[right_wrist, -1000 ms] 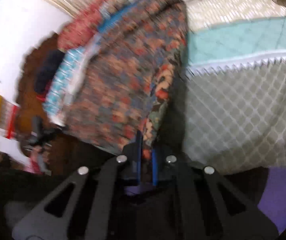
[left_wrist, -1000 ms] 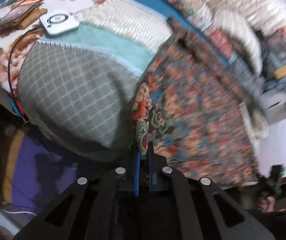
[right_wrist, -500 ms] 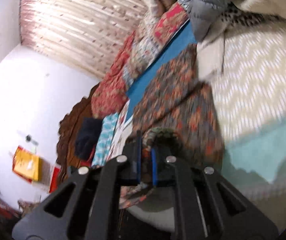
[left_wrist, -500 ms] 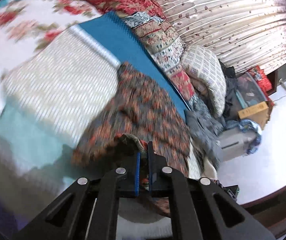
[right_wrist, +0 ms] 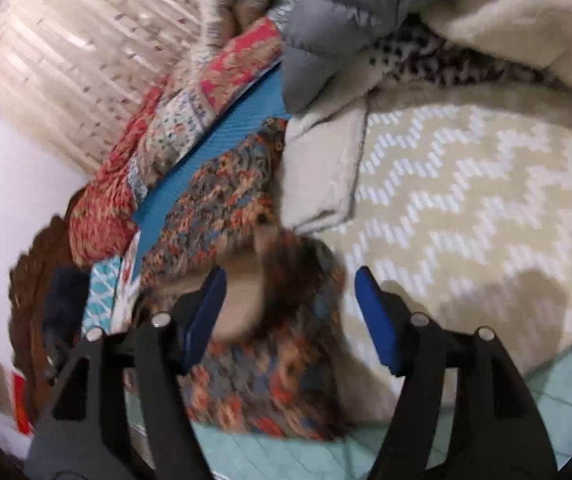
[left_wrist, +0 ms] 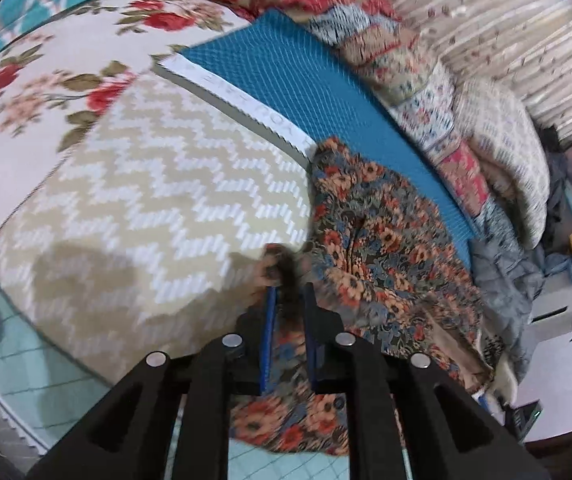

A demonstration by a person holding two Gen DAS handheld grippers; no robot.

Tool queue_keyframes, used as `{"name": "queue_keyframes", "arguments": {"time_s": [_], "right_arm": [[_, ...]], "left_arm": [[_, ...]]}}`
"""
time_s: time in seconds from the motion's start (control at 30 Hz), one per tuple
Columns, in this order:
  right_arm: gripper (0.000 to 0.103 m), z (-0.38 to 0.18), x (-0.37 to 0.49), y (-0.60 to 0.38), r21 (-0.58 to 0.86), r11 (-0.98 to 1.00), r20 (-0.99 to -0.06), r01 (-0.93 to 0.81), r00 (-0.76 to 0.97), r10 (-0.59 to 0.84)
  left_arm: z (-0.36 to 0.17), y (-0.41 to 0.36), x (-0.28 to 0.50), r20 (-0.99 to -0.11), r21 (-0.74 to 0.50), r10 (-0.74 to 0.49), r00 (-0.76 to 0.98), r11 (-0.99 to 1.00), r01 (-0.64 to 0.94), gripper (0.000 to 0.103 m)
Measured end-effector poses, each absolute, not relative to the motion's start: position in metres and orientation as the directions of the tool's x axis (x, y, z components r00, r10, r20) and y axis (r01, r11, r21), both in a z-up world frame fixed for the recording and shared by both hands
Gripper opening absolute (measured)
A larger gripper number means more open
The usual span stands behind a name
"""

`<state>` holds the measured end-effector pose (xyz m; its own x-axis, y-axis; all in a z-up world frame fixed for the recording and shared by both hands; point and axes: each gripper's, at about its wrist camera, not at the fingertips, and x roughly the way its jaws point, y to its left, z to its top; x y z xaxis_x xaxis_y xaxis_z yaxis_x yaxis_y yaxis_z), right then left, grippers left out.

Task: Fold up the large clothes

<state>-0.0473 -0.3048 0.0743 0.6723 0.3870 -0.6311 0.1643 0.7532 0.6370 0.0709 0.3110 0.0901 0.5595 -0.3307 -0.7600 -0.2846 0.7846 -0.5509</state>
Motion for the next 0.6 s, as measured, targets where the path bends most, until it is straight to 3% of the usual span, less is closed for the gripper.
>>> {"name": "queue_keyframes", "arguments": {"time_s": [0.17,0.23,0.27,0.33,0.37,0.43,0.47,0.5,0.53,0.6], "right_arm": [[0.064,0.064,-0.064,-0.279,0.538,0.834,-0.693,0.12,0.626,0.357],[0.061,0.056,-0.057,-0.261,0.484,0.869,-0.732,0.099,0.59,0.34],[0.053,0.053,-0.055,-0.254,0.469,0.879,-0.743,0.09,0.578,0.337],[0.016,0.048,-0.051,-0.242,0.43,0.9,-0.766,0.07,0.557,0.322],[0.008,0.05,-0.051,-0.238,0.402,0.912,-0.773,0.076,0.562,0.294],[0.006,0.059,-0.055,-0.238,0.419,0.904,-0.749,0.084,0.594,0.292],[0.006,0.068,-0.056,-0.237,0.432,0.898,-0.729,0.082,0.619,0.294],[0.005,0.077,-0.06,-0.237,0.437,0.896,-0.712,0.075,0.638,0.294],[0.005,0.089,-0.066,-0.239,0.442,0.895,-0.694,0.062,0.655,0.298],[0.005,0.108,-0.079,-0.239,0.461,0.886,-0.671,0.045,0.671,0.316]], "left_arm": [[0.098,0.336,0.037,-0.741,-0.522,-0.241,0.626,0.794,-0.312,0.025],[0.089,0.325,0.037,-0.758,-0.514,-0.266,0.595,0.806,-0.294,0.019],[0.083,0.318,0.038,-0.769,-0.509,-0.282,0.574,0.813,-0.282,0.017],[0.066,0.298,0.042,-0.797,-0.494,-0.312,0.517,0.83,-0.259,0.015],[0.057,0.287,0.046,-0.809,-0.485,-0.325,0.49,0.839,-0.245,0.015],[0.047,0.276,0.051,-0.821,-0.469,-0.322,0.471,0.852,-0.235,0.015],[0.043,0.272,0.052,-0.822,-0.469,-0.325,0.469,0.853,-0.231,0.018],[0.045,0.27,0.052,-0.815,-0.478,-0.337,0.472,0.851,-0.218,0.036],[0.049,0.271,0.05,-0.804,-0.496,-0.36,0.472,0.846,-0.199,0.041],[0.062,0.276,0.041,-0.777,-0.542,-0.408,0.48,0.821,-0.18,0.042]]}}
